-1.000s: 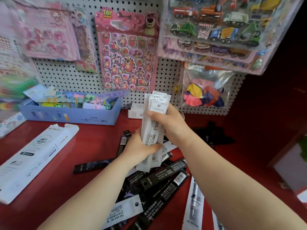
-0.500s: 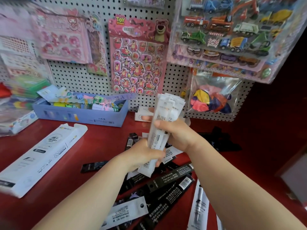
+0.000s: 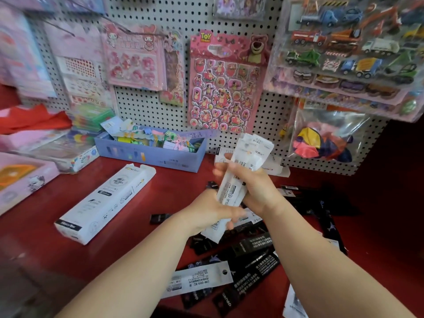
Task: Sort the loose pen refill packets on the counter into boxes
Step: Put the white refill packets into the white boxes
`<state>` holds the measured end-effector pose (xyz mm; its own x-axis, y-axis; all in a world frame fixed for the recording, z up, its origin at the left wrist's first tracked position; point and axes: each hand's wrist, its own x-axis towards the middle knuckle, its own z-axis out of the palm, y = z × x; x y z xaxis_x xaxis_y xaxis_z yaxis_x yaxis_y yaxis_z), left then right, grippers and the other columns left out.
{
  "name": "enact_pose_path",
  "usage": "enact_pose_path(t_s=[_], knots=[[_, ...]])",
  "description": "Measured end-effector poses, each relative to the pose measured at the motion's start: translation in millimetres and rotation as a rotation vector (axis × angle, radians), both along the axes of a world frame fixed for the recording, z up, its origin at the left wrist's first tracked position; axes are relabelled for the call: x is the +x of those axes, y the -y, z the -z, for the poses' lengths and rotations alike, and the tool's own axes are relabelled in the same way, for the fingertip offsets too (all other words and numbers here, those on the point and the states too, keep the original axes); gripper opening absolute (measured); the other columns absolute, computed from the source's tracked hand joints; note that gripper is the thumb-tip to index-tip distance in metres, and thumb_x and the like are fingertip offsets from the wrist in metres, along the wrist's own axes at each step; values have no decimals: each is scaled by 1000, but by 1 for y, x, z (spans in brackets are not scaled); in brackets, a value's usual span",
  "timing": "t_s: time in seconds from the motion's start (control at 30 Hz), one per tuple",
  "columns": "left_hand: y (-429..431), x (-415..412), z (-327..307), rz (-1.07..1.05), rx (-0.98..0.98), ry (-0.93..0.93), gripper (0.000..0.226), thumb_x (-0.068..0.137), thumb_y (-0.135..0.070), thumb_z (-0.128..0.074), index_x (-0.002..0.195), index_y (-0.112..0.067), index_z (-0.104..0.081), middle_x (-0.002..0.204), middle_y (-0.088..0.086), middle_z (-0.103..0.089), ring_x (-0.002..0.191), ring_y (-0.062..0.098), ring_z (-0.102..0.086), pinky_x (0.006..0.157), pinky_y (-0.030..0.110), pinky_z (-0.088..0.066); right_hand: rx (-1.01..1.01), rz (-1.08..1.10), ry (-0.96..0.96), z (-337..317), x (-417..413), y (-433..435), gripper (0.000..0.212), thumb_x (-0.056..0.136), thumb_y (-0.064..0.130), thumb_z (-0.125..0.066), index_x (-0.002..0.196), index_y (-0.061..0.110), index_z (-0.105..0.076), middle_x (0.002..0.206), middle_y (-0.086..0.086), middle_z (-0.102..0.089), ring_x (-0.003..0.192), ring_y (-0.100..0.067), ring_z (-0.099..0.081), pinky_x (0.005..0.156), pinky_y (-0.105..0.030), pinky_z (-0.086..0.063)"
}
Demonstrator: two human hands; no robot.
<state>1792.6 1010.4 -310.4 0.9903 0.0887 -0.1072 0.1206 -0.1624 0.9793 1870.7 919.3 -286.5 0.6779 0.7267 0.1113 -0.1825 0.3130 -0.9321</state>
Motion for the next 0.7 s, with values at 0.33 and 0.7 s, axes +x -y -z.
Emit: enact_pose_path(t_s=[0.33, 0.7], knots=[[-30, -21, 2, -46, 106, -108, 13, 75, -23, -71, 72, -21, -58, 72, -6, -61, 69, 8, -60, 66, 19, -46, -200, -25, 147, 14, -16, -16, 13, 91, 11, -47, 89, 15, -60, 82, 2, -71, 76, -5, -68, 77, -24, -56], [-131, -41, 7, -696, 1127, -255, 58, 82, -44, -56, 132, -18, -42, 142, 8, -34, 131, 30, -27, 109, 38, -20, -145, 128, 29, 22, -5, -20, 12, 92, 9, -47, 92, 13, -58, 80, 1, -72, 75, -7, -70, 73, -25, -57]])
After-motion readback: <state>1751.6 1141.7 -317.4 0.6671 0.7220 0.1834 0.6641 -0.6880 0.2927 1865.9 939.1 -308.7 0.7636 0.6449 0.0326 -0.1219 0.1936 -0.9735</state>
